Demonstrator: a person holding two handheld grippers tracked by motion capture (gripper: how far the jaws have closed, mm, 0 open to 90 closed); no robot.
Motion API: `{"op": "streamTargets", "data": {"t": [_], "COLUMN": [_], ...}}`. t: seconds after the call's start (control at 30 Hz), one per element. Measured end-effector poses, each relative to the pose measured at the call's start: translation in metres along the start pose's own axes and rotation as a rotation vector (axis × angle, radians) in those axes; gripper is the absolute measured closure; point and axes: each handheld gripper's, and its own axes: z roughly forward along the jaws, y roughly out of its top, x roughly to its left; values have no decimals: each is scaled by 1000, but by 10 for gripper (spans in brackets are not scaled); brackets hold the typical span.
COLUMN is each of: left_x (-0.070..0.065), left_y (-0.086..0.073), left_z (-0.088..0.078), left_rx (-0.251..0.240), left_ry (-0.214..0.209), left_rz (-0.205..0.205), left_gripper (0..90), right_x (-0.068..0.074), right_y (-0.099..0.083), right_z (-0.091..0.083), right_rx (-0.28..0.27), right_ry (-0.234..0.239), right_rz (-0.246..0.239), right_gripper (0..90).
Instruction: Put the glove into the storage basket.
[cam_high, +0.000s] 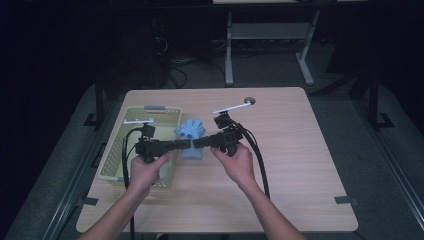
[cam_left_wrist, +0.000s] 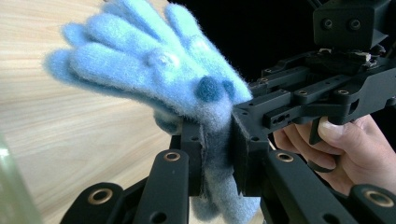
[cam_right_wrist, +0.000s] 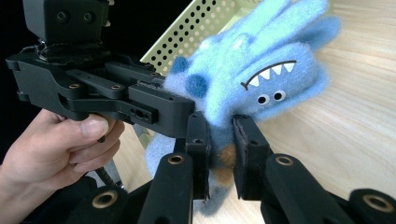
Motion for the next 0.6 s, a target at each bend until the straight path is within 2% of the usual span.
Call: {"op": "streamTargets", "data": {"t": [0.37,0.6], "left_x": [9,10], "left_y": [1,2], "left_z": [-20,-26], "left_rx": [-23,-30], "left_ry": [15,23], "left_rz": [-13,-17], "left_gripper": [764,764], "right_x": [10,14], "right_y": [12,16], "right_z": [18,24], "right_rx": [14,20], "right_ry": [14,19], "right_rz": [-30,-31], "right_gripper": [784,785]}}
